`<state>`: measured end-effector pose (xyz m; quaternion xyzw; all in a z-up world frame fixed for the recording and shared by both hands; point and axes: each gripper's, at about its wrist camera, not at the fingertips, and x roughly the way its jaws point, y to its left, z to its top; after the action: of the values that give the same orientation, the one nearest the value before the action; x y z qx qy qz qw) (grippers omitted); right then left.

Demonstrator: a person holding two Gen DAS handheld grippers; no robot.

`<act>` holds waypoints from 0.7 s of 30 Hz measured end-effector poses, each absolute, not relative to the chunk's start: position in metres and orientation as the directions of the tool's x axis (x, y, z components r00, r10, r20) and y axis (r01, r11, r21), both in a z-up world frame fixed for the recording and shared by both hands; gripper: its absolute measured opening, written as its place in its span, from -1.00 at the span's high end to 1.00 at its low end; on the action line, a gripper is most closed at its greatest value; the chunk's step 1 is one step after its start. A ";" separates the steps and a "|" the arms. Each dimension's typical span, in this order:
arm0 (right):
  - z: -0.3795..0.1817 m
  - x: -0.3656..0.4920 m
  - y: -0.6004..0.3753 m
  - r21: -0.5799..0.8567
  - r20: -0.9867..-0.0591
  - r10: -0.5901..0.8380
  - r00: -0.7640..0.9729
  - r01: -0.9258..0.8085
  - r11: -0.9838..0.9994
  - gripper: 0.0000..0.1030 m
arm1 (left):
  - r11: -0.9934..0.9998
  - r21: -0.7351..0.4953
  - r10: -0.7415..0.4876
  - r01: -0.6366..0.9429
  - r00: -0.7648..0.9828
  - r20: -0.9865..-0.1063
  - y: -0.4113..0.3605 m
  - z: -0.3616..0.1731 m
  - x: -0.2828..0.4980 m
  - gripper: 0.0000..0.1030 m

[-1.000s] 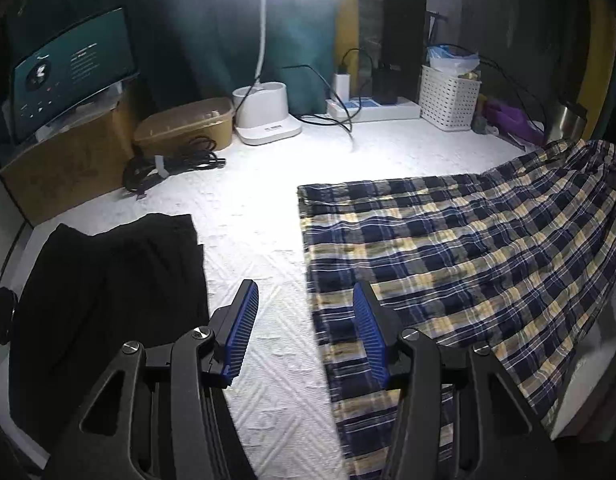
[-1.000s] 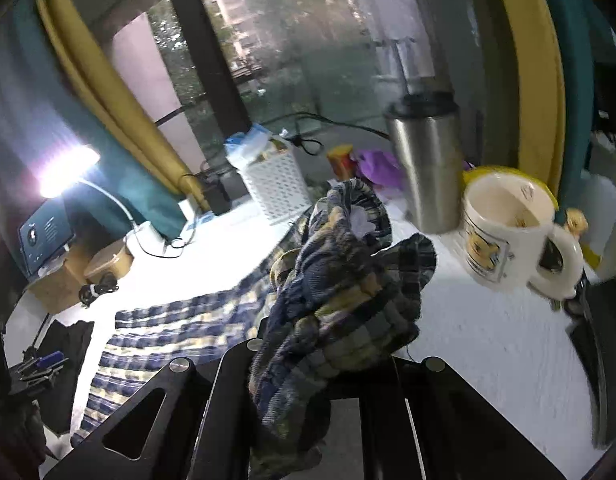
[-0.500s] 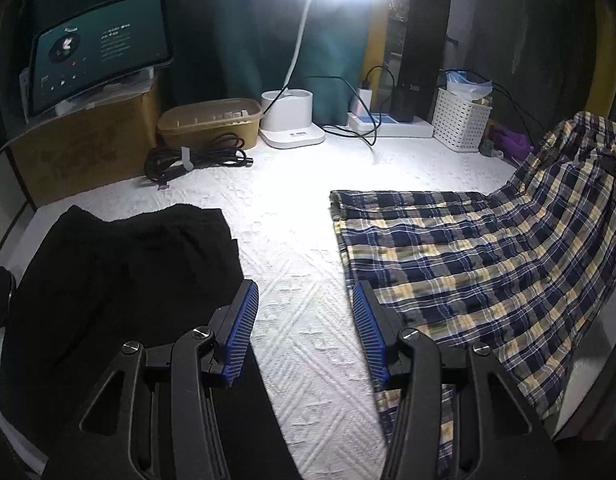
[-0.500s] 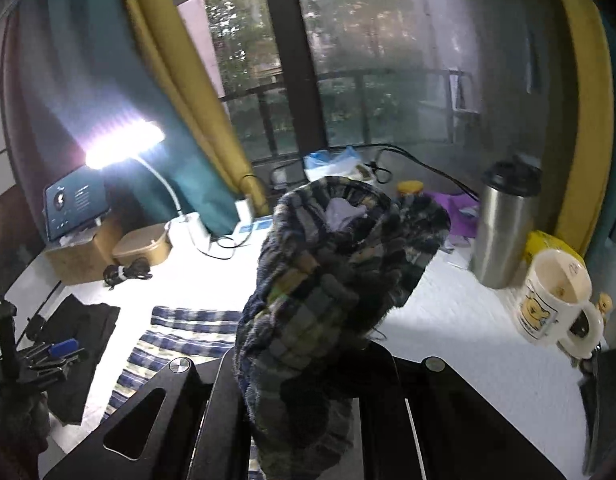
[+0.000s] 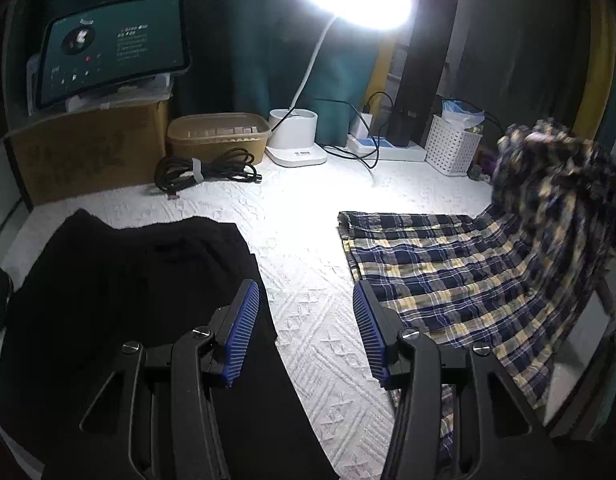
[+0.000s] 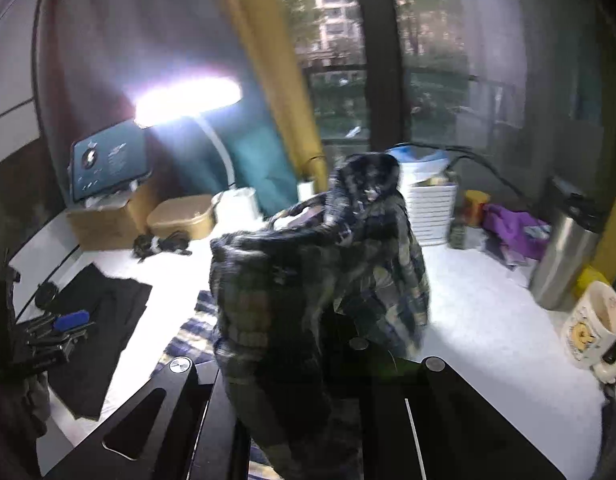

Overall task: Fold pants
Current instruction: 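Hold the bunched plaid pants raised in the right gripper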

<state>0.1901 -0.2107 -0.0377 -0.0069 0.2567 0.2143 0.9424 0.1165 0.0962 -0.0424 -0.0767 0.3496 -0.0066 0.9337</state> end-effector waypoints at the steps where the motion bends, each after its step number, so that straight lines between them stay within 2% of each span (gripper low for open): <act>1: -0.039 0.190 -0.204 0.094 -0.492 0.407 0.769 -0.418 0.903 0.82 | 0.985 -0.167 -0.080 -0.038 0.758 -0.647 0.099 -0.041 0.115 0.05; 12: -0.059 0.194 -0.130 0.061 -0.570 0.453 0.685 -0.515 0.855 0.82 | 0.974 -0.215 -0.081 -0.067 0.785 -0.614 0.131 -0.039 0.096 0.05; 21: -0.063 0.203 -0.112 0.062 -0.586 0.434 0.684 -0.496 0.866 0.82 | 0.969 -0.235 -0.085 -0.081 0.781 -0.619 0.146 -0.045 0.089 0.05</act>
<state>0.2035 -0.1125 -0.0635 -0.0507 0.3058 0.2540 0.9162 0.0894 0.1457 -0.0446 -0.1254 0.3312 -0.0010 0.9352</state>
